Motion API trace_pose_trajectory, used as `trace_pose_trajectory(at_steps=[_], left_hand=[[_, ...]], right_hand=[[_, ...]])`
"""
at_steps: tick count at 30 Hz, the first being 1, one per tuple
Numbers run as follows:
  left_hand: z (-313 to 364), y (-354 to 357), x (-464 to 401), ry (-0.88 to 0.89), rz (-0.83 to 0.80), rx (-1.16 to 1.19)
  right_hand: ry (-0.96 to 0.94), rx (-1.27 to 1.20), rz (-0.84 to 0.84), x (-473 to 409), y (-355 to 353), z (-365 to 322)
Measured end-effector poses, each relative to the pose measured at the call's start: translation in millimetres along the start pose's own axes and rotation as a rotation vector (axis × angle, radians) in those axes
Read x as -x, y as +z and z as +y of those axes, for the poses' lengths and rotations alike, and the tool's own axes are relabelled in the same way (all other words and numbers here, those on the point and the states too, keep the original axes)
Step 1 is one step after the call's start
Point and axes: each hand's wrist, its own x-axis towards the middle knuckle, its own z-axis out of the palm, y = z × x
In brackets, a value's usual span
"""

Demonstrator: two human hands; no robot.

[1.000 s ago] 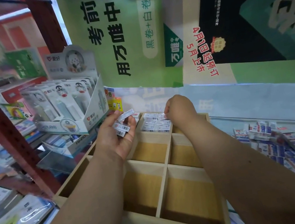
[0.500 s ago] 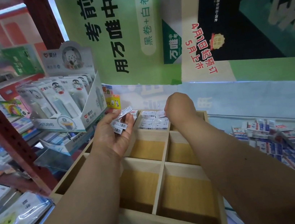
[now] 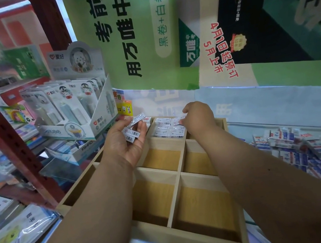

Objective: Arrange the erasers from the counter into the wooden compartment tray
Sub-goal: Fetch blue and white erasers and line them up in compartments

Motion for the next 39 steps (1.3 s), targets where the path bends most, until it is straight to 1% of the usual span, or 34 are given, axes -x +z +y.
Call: trace_pose_trajectory(at_steps=[4,12,18,24,28,34,39], left_hand=[[-1.1,0.2,0.0,-0.017,0.004,-0.004],[-0.7,1.2,2.3,-0.019,0.005,-0.009],[-0.4,0.2,-0.5,-0.018,0.006,0.005],[-0.2,0.5,-0.4,-0.022,0.011,-0.018],[-0.3,0.2,-0.5,-0.021,0.003,-0.016],[-1.3,1.8,2.7,-0.034,0.022,-0.028],[-0.4,1.0,1.5,-0.033,0.021,-0.02]], right_hand=[[-0.076,0.083,-0.074,1.9,-3.6,-0.9],[-0.09,0.058,-0.044,3.5,-1.5,1.2],[-0.077,-0.017,0.018,4.5,-0.3,2.4],[-0.049,-0.001,-0.025,-2.2,-0.8,1.3],[-0.022,-0.046,-0.029,-1.6,-1.3,5.6],[-0.082,0.034,-0.052,3.1,-1.4,2.6],[-0.071,-0.033,-0.024,2.8,-1.8,2.0]])
